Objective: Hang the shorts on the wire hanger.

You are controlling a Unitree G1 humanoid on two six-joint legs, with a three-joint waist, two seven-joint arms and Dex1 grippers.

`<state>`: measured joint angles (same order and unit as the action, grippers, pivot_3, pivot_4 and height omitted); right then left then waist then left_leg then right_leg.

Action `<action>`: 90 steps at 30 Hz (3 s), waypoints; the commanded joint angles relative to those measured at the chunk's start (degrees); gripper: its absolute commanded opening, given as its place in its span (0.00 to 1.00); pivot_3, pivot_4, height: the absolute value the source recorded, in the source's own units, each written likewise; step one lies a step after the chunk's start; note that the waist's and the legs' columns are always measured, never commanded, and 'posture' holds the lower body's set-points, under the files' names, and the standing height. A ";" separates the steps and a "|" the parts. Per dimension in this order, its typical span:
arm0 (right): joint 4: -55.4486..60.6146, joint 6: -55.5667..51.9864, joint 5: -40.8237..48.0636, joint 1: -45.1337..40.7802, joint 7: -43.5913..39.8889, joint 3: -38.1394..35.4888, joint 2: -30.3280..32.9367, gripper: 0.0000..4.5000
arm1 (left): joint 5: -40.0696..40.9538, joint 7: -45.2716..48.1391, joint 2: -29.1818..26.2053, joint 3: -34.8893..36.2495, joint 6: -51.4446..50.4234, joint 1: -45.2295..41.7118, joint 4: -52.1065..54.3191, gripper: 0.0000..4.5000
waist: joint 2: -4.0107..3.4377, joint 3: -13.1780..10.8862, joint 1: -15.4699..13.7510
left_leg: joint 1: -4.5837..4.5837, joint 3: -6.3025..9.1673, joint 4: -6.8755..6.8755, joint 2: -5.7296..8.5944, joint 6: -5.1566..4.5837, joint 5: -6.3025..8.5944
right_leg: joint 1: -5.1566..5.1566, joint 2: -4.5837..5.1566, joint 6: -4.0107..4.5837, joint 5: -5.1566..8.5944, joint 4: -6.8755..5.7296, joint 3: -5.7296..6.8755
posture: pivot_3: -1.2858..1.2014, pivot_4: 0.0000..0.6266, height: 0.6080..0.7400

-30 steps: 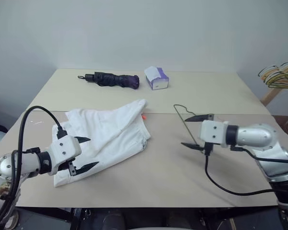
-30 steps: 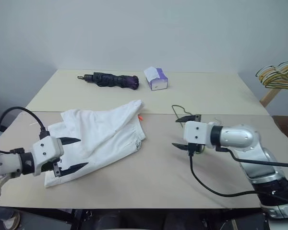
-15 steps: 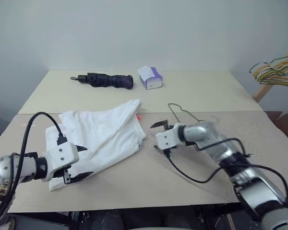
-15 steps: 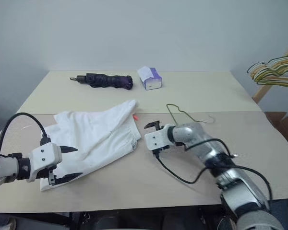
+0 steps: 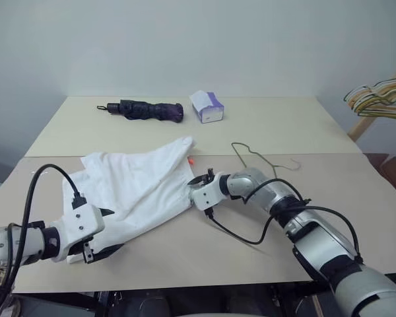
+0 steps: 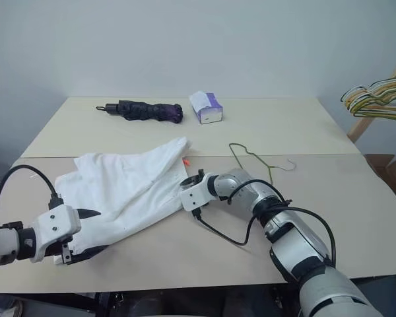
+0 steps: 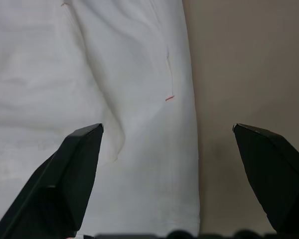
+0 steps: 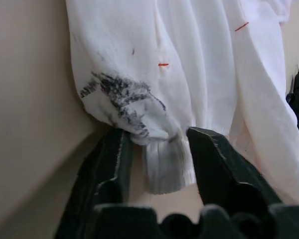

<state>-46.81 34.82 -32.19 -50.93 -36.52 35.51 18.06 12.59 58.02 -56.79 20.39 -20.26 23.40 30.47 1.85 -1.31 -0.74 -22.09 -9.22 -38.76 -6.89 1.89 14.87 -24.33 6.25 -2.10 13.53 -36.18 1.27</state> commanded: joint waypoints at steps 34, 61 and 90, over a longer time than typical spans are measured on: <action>21.35 -10.89 3.55 9.00 -3.67 -6.75 8.08 0.00 | -9.66 -0.11 -2.80 -5.53 10.28 -8.68 -21.13 0.00 | -0.69 0.47 -0.06 | 0.09 0.02 0.19 -0.01 0.11 -0.07 | -0.02 0.00 0.15 0.12 -0.12 0.06 | 0.56 0.00 1.00; 37.53 -45.17 22.31 -1.65 -9.16 -21.22 19.44 0.00 | -20.72 -16.89 6.82 -16.76 8.90 -58.20 -28.45 0.00 | -0.39 0.43 -2.03 | 0.41 0.31 -0.12 0.03 -0.44 0.21 | 0.46 -0.10 0.19 0.18 -0.23 0.17 | 0.55 0.00 1.00; 51.85 -15.86 13.03 24.54 -7.94 -11.74 25.03 0.00 | -7.19 14.69 -3.92 11.40 8.14 9.79 0.00 0.00 | -0.28 0.45 0.90 | 0.79 0.95 0.60 -0.02 -0.08 -0.05 | 0.54 0.39 0.74 0.40 -0.14 2.50 | 0.57 0.00 1.00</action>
<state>1.54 19.23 -21.08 -26.12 -42.23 25.90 41.44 7.34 72.65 -60.04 29.99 -12.43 32.27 28.35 1.57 -0.86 0.16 -21.40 -8.22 -38.16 -6.91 1.82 14.82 -23.90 6.60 -1.13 13.85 -36.35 3.78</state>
